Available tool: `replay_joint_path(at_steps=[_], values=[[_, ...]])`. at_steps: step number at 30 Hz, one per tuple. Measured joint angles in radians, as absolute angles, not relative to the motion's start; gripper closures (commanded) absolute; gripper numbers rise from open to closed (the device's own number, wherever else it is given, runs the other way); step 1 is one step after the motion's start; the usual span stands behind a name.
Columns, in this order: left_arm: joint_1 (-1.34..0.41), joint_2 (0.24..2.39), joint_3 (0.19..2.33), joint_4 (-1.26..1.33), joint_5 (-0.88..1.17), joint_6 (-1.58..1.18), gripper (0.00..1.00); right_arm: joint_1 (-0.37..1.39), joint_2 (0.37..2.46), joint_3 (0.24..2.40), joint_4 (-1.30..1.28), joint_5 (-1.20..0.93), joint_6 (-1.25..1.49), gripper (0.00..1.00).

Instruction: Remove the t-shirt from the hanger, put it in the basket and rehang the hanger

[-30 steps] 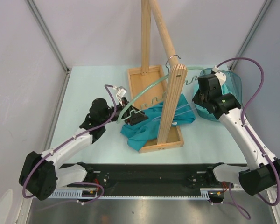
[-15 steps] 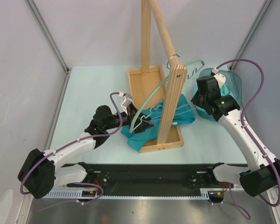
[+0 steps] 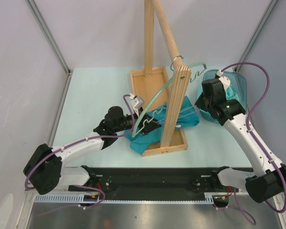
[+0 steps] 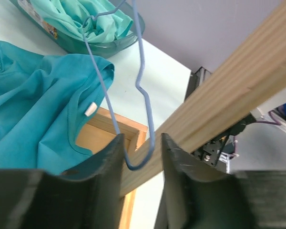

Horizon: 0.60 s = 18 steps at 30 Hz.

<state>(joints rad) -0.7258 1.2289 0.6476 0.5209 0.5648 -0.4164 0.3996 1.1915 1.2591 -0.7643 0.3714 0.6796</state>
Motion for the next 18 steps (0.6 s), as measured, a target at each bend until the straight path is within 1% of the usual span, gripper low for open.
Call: replay_joint_path(at_steps=[1, 3, 4, 5, 7, 8, 10, 11, 14, 15, 17, 18], values=[[-0.729, 1.242, 0.656, 0.521, 0.553, -0.418, 0.75, 0.398, 1.19, 1.258, -0.764, 0.368, 0.679, 0.97], [-0.731, 1.265, 0.671, 0.519, 0.541, -0.424, 0.84, 0.392, 1.189, 1.256, -0.76, 0.359, 0.678, 0.94], [-0.731, 1.277, 0.682, 0.518, 0.542, -0.42, 0.94, 0.388, 1.189, 1.254, -0.756, 0.36, 0.675, 0.92], [-0.733, 1.286, 0.691, 0.517, 0.542, -0.418, 0.96, 0.382, 1.188, 1.25, -0.75, 0.36, 0.673, 0.82], [-0.736, 1.298, 0.71, 0.514, 0.542, -0.411, 1.0, 0.369, 1.184, 1.239, -0.735, 0.356, 0.67, 0.69], [-0.738, 1.303, 0.718, 0.511, 0.543, -0.406, 1.0, 0.363, 1.18, 1.235, -0.725, 0.35, 0.671, 0.58], [-0.742, 1.308, 0.724, 0.506, 0.54, -0.406, 1.0, 0.35, 1.161, 1.223, -0.701, 0.322, 0.678, 0.42], [-0.744, 1.308, 0.724, 0.502, 0.537, -0.409, 1.0, 0.345, 1.151, 1.218, -0.698, 0.312, 0.684, 0.28], [-0.744, 1.308, 0.724, 0.498, 0.526, -0.424, 1.0, 0.326, 1.09, 1.178, -0.72, 0.266, 0.688, 0.13], [-0.743, 1.308, 0.724, 0.496, 0.525, -0.431, 1.0, 0.32, 1.066, 1.162, -0.735, 0.255, 0.685, 0.1], [-0.742, 1.308, 0.724, 0.487, 0.524, -0.448, 1.0, 0.306, 1.014, 1.136, -0.759, 0.243, 0.682, 0.0], [-0.742, 1.308, 0.725, 0.478, 0.524, -0.456, 1.0, 0.299, 0.99, 1.129, -0.772, 0.241, 0.681, 0.0]])
